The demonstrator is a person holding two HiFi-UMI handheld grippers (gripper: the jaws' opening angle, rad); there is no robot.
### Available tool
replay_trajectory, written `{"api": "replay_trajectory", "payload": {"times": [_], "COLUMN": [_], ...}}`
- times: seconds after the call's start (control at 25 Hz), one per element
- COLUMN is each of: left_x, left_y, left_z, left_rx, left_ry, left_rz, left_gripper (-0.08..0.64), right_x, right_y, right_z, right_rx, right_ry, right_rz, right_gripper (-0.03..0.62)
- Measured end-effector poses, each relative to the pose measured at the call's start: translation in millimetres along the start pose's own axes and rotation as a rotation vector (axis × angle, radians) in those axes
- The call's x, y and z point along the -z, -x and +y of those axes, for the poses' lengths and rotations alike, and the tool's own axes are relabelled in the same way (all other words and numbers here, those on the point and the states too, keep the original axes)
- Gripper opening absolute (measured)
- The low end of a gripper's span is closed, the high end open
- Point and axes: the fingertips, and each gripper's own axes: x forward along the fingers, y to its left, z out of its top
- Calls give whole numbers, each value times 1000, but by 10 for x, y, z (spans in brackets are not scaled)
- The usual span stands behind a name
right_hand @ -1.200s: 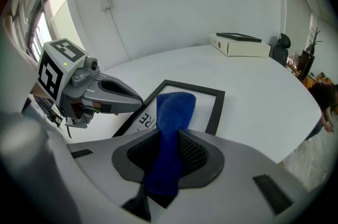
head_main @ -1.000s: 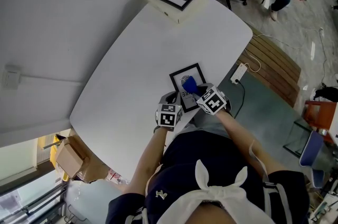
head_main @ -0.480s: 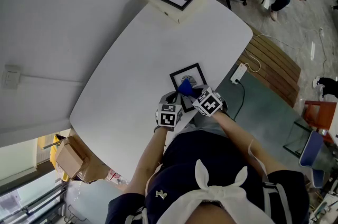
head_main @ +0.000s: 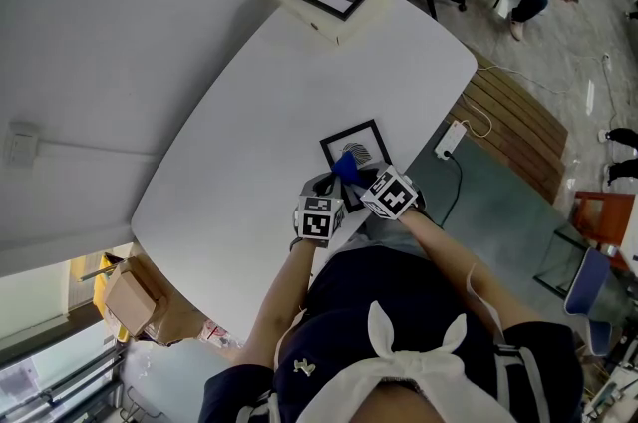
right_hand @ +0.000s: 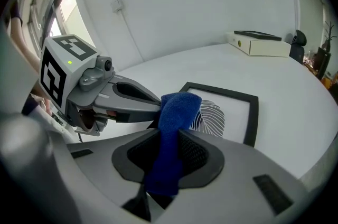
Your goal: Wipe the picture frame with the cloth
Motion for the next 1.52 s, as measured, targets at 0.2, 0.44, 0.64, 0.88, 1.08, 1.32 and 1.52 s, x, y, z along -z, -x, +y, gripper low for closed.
{"api": "replay_trajectory", "payload": {"times": [0.2, 0.44, 0.64, 0.88, 1.08, 1.32, 1.52], "left_x": [0, 22, 1, -9, -21, -14, 0], "left_y": [-7, 8, -2, 14, 27, 32, 3], "left_z": [6, 18, 11, 9, 12, 24, 9], "left_rx": [-5, -16, -17, -25, -31, -37, -35], "left_ry": [7, -5, -14, -21, -32, -20, -5], "left_rz": [1, 15, 3, 3, 0, -8, -17], "left_gripper": [5, 5, 5, 5, 5, 5, 5], "right_x": [-18, -12, 20, 77, 120, 208, 224], "right_y": [-27, -16, 8, 31, 45, 65, 81], "right_z": [44, 90, 127, 215, 294, 417, 418], "right_rx": [-21, -27, -34, -50, -66, -94, -74], "right_ry": [12, 13, 14, 22, 36, 64, 104], "right_rz": [-6, -10, -6, 8, 30, 63, 68], "right_gripper": [92, 92, 92, 92, 92, 92, 92]}}
